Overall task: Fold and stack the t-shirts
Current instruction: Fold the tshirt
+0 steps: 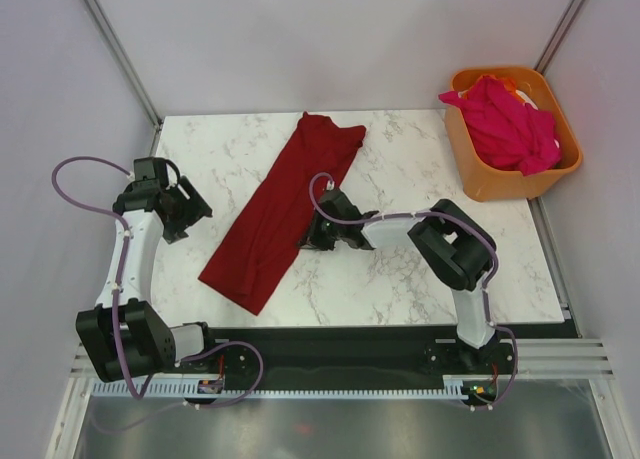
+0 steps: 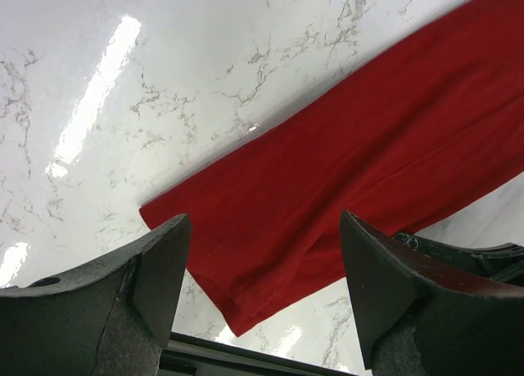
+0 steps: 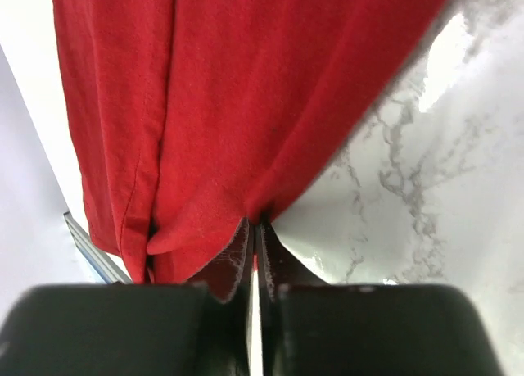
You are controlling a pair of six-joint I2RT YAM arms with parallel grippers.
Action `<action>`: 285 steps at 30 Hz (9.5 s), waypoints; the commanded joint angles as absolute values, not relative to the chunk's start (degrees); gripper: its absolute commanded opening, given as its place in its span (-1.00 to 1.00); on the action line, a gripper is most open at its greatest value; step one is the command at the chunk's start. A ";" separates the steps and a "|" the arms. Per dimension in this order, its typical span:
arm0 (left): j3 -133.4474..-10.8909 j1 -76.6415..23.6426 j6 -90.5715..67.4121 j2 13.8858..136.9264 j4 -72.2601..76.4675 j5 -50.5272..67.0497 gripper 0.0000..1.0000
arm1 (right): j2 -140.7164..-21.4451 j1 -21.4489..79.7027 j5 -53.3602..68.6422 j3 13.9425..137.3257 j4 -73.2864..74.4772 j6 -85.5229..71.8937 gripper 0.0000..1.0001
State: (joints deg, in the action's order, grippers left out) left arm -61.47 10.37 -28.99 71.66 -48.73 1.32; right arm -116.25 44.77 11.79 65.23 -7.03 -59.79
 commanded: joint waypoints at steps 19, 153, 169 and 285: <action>-55.73 -5.87 -33.12 65.22 -49.66 3.60 0.63 | -90.89 24.10 -1.67 41.39 7.82 -40.18 -0.98; -36.21 -56.95 -72.77 62.32 -40.52 -10.02 -0.95 | -43.24 37.79 11.16 17.66 26.63 -46.85 -1.00; -49.55 -56.60 -70.32 66.00 -47.02 -12.83 -0.95 | -56.33 37.79 6.69 32.25 24.43 -42.98 -1.00; -62.66 -26.89 -47.37 96.50 -24.96 8.17 0.85 | -96.59 22.76 12.13 54.31 15.12 -27.07 0.38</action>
